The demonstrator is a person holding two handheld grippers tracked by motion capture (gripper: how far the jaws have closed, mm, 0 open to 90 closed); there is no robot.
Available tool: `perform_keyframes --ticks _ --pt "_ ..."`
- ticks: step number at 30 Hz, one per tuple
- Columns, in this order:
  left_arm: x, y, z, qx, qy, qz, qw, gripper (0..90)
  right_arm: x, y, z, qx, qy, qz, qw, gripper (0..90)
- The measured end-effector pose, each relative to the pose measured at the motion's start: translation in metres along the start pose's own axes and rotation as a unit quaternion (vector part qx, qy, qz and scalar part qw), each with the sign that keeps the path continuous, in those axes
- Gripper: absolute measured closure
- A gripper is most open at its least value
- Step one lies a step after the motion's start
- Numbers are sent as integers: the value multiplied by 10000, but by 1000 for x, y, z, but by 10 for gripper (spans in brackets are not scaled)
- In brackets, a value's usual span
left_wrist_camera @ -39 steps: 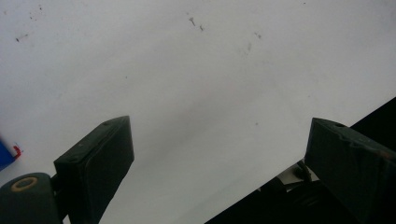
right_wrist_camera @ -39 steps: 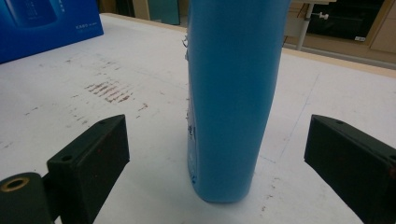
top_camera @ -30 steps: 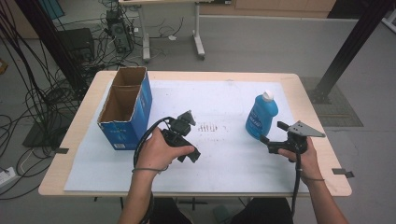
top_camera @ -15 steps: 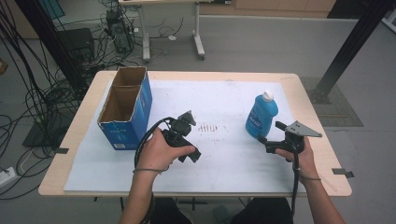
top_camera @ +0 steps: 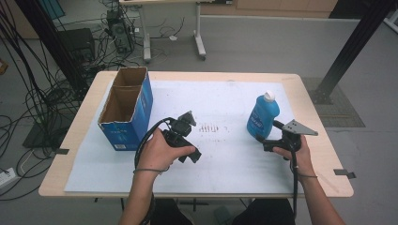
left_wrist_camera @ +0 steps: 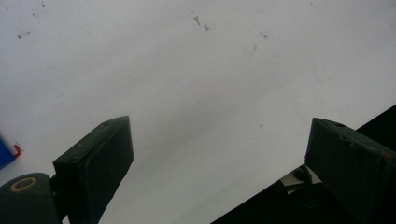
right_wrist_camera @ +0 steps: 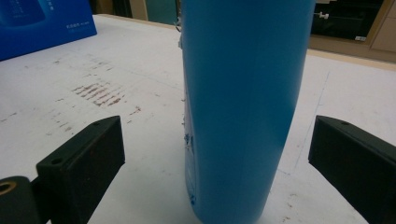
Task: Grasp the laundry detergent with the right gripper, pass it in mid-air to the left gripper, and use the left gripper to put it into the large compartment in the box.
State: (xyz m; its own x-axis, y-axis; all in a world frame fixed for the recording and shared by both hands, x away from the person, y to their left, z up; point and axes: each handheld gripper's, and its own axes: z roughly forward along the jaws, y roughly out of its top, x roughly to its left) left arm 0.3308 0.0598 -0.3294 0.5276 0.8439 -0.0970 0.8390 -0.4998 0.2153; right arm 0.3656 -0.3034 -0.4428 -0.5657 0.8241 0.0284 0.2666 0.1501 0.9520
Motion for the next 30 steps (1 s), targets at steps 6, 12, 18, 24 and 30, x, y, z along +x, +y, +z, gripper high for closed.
perform_keyframes --ticks 6,12,18,24,30 --pt "1 2 1 14 1 11 10000 82 -2 0 8 -44 -61 -84 9999 40" --pt "0 3 1 11 16 12 10000 82 -2 -2 15 -82 -138 -101 9998 39" --pt "0 2 1 32 34 36 10000 82 -3 -5 20 -115 -188 -69 9997 35" --pt "0 2 0 24 36 23 10000 82 -6 -5 26 -181 -273 -73 9994 33" --pt "0 1 -1 13 33 14 10000 82 -6 -7 33 -208 -301 -101 9993 25"
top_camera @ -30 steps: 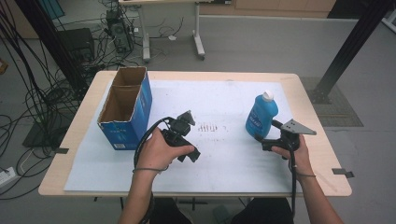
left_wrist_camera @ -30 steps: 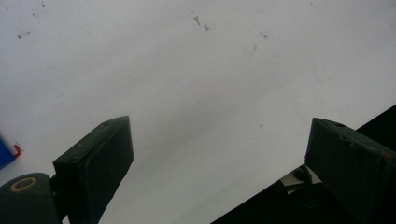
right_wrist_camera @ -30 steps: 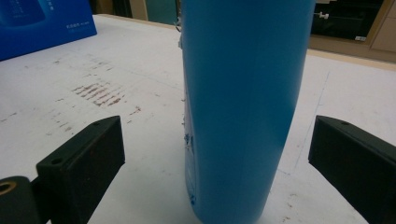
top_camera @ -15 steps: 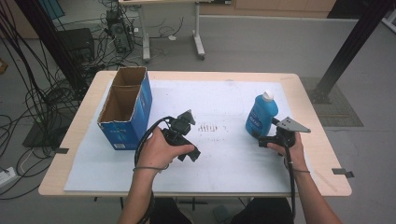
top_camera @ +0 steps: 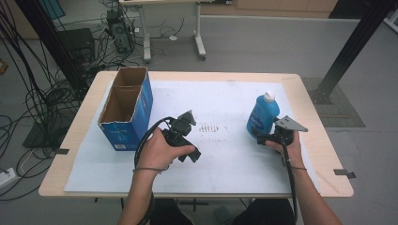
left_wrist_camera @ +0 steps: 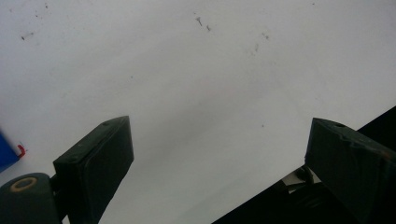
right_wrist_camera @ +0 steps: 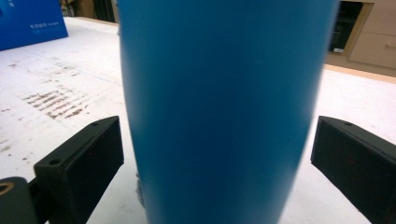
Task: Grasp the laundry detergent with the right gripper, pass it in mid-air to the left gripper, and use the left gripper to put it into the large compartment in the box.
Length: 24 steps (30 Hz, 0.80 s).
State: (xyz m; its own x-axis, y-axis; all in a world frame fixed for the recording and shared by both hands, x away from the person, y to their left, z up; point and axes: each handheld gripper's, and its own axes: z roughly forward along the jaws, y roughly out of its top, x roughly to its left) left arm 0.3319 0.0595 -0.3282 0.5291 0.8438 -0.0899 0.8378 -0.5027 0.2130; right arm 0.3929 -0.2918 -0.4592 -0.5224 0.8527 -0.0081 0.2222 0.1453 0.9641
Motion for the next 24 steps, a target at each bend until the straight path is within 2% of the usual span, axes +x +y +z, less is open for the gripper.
perform_keyframes --ticks 24 --pt "3 -3 2 1 -6 -11 10000 83 6 1 4 -65 19 -5 10000 26"
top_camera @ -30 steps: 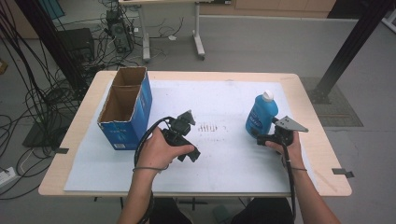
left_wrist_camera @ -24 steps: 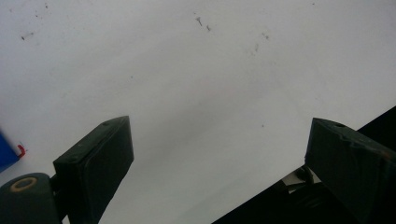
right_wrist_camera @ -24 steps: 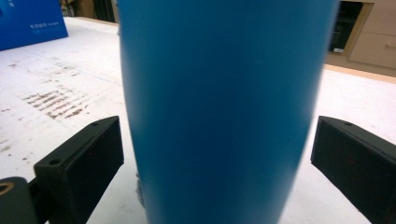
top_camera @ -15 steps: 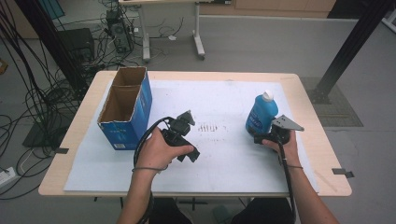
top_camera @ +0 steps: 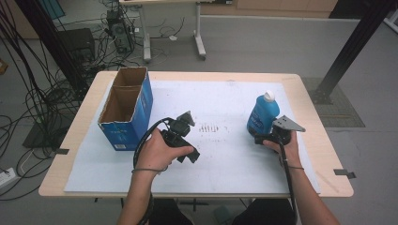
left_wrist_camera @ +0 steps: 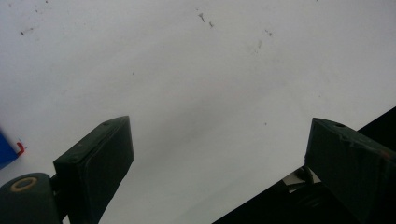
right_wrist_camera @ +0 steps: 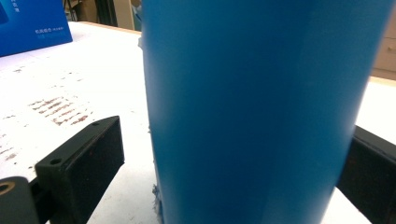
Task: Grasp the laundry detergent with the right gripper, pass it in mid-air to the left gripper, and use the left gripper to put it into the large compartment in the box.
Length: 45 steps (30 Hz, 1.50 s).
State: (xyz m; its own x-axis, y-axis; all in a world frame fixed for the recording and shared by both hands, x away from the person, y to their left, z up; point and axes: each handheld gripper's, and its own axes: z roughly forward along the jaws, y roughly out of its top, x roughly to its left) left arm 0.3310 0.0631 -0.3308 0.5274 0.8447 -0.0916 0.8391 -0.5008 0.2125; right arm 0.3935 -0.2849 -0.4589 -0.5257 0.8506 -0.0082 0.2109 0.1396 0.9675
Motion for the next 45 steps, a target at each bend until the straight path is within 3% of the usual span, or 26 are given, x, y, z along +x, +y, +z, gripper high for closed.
perform_keyframes --ticks 45 --pt "-1 -2 -1 -7 44 2 10000 91 2 0 -1 -29 40 93 9999 29"
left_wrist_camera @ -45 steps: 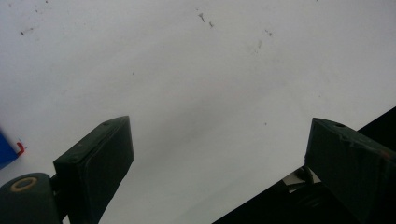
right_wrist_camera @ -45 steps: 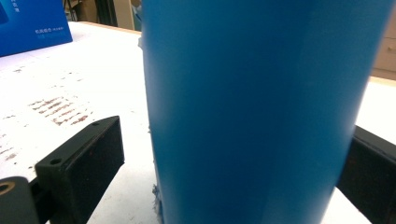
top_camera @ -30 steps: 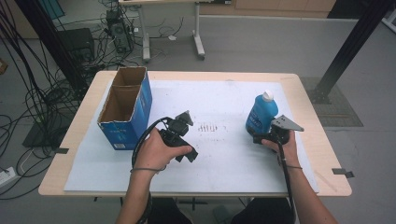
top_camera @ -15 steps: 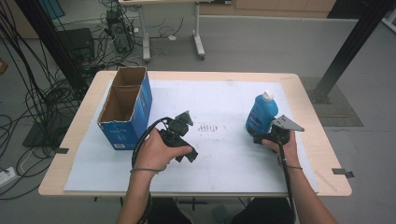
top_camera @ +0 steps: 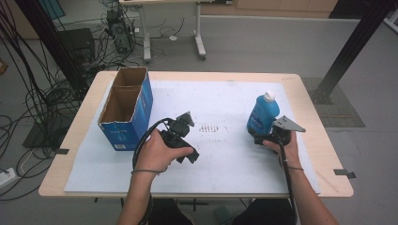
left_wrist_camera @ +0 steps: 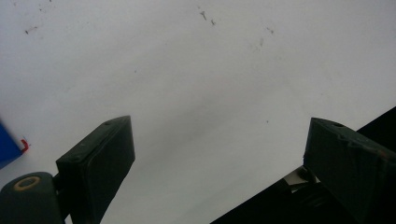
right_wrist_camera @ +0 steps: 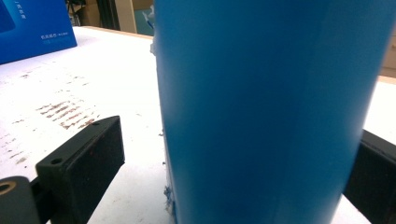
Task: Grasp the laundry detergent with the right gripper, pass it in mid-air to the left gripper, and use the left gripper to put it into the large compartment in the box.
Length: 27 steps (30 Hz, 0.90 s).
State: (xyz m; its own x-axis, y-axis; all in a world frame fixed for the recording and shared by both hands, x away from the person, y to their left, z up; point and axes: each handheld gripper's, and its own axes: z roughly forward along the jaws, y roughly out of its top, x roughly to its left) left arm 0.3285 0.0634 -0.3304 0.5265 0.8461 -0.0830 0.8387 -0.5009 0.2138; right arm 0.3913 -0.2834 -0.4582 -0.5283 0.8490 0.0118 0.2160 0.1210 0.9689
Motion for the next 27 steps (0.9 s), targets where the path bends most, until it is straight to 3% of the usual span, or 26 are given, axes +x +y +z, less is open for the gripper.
perform_keyframes --ticks 27 --pt "0 -1 0 -9 22 -22 10000 92 4 -1 0 -4 105 54 9999 12"
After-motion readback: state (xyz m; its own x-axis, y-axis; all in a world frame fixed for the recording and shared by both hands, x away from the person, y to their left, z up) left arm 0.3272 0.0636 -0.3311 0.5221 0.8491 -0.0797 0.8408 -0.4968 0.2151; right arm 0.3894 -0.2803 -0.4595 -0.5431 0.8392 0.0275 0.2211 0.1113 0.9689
